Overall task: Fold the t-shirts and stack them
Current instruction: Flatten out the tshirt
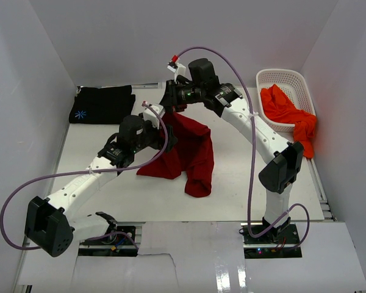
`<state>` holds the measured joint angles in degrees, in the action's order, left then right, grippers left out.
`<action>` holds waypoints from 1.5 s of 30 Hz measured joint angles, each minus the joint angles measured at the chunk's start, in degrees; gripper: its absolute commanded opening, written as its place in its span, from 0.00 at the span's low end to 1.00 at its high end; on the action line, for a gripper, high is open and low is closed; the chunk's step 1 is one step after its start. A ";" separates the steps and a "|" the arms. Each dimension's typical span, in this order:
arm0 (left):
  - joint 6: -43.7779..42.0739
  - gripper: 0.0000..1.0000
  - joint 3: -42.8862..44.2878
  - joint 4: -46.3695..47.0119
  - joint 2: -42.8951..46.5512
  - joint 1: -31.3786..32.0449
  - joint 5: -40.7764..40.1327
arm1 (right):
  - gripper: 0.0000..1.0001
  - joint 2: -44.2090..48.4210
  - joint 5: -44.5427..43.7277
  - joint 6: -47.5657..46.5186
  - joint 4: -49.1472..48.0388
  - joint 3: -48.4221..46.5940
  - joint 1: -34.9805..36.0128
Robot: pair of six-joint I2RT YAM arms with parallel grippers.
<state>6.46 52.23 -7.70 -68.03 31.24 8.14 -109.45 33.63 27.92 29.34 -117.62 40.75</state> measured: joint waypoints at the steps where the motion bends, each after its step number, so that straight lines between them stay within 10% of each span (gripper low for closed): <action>1: 0.00 0.98 0.00 0.15 0.11 0.00 -0.37 | 0.08 0.00 0.02 0.02 -0.07 0.22 0.04; 5: 0.02 0.93 0.00 1.57 0.17 0.09 -7.21 | 0.08 0.11 0.33 0.11 -0.72 1.29 0.15; 17: -0.11 0.06 0.90 2.80 0.11 0.48 -17.79 | 0.08 0.57 1.07 0.35 -1.55 3.39 0.22; 18: -0.24 0.00 0.90 2.82 0.22 0.50 -17.81 | 0.21 0.66 1.05 0.35 -1.62 3.56 0.22; 21: -0.48 0.00 0.90 2.32 1.25 0.66 -17.88 | 0.55 0.81 0.28 0.26 -1.86 3.58 0.20; 24: -0.42 0.00 1.14 0.81 3.23 0.87 -18.49 | 0.65 1.84 -3.13 -1.01 -2.05 4.52 0.02; 34: 0.07 0.00 11.98 -8.61 4.39 1.03 -24.26 | 0.68 25.73 -24.35 -6.14 -1.81 31.82 -1.77; 45: 0.00 0.00 24.30 -14.08 -2.93 1.03 -26.32 | 0.68 42.40 -22.27 -10.86 -1.90 61.66 4.13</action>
<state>6.46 76.53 -21.78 -70.96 32.27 -18.17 -67.05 11.35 17.06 27.44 -55.96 44.88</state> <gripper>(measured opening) 0.034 0.678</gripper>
